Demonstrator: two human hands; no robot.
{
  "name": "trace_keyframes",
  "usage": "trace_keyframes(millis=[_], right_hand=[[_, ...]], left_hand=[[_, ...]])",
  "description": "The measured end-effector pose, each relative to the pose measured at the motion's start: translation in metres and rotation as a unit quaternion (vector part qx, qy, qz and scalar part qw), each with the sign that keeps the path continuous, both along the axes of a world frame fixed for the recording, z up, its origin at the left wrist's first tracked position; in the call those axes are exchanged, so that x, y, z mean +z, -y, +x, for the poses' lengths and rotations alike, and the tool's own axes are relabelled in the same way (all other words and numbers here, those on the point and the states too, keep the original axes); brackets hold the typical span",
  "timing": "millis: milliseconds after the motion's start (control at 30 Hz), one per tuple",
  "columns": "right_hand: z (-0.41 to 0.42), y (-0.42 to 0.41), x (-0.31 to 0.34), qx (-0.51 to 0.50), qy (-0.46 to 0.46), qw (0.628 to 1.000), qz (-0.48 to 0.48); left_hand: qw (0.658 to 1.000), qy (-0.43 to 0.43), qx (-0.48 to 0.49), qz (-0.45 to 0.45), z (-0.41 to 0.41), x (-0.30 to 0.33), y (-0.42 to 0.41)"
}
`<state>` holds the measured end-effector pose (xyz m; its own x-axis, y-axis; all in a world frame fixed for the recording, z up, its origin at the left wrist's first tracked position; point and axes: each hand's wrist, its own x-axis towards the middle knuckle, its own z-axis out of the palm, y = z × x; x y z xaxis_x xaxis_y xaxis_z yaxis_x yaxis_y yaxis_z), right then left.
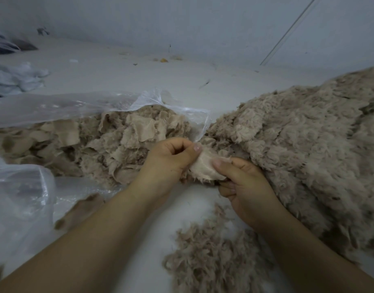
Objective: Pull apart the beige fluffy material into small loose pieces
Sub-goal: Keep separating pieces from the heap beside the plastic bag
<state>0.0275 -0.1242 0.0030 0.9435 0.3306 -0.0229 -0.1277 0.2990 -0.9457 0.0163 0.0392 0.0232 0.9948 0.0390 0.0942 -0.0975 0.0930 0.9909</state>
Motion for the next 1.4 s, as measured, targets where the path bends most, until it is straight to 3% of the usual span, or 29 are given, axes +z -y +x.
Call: trace_keyframes(millis=[67,167,300,467,633,800,1000,1167,1233,1333,1400], right_hand=[[0.001,0.000,-0.001,0.001,0.000,1.000,0.007],[0.001,0.001,0.000,0.018,0.023,0.999,0.015],[0.004,0.002,-0.003,0.032,0.028,0.999,0.013],[0.002,0.003,-0.008,0.048,0.071,0.994,-0.062],[0.003,0.004,-0.005,0.029,0.035,0.999,-0.005],[0.003,0.001,-0.005,0.028,0.030,0.999,-0.016],[0.004,0.001,-0.005,-0.010,-0.021,0.998,0.056],[0.003,-0.002,-0.005,-0.038,-0.015,0.998,0.038],[0.002,-0.002,-0.004,-0.041,-0.014,0.999,0.033],[0.002,-0.003,-0.003,-0.057,-0.018,0.998,0.034],[0.001,-0.003,-0.003,-0.066,-0.026,0.997,0.035]], left_hand=[[1.000,-0.002,0.008,-0.030,-0.001,-0.001,0.003],[1.000,0.011,0.000,0.005,-0.002,-0.002,0.004],[0.997,0.014,-0.069,0.012,-0.003,0.002,0.000],[0.998,-0.003,-0.062,0.024,-0.004,0.004,0.002],[0.997,-0.045,-0.049,0.049,-0.001,0.002,0.000],[0.997,-0.014,-0.073,0.028,-0.003,0.001,0.001],[0.998,0.025,0.064,0.004,0.005,0.000,-0.011],[0.985,-0.046,-0.117,0.115,-0.004,0.000,-0.009],[0.976,-0.038,-0.137,0.163,-0.004,-0.003,-0.007],[0.969,-0.038,-0.176,0.170,-0.002,-0.001,-0.016],[0.943,-0.048,-0.271,0.187,-0.003,0.003,-0.027]])
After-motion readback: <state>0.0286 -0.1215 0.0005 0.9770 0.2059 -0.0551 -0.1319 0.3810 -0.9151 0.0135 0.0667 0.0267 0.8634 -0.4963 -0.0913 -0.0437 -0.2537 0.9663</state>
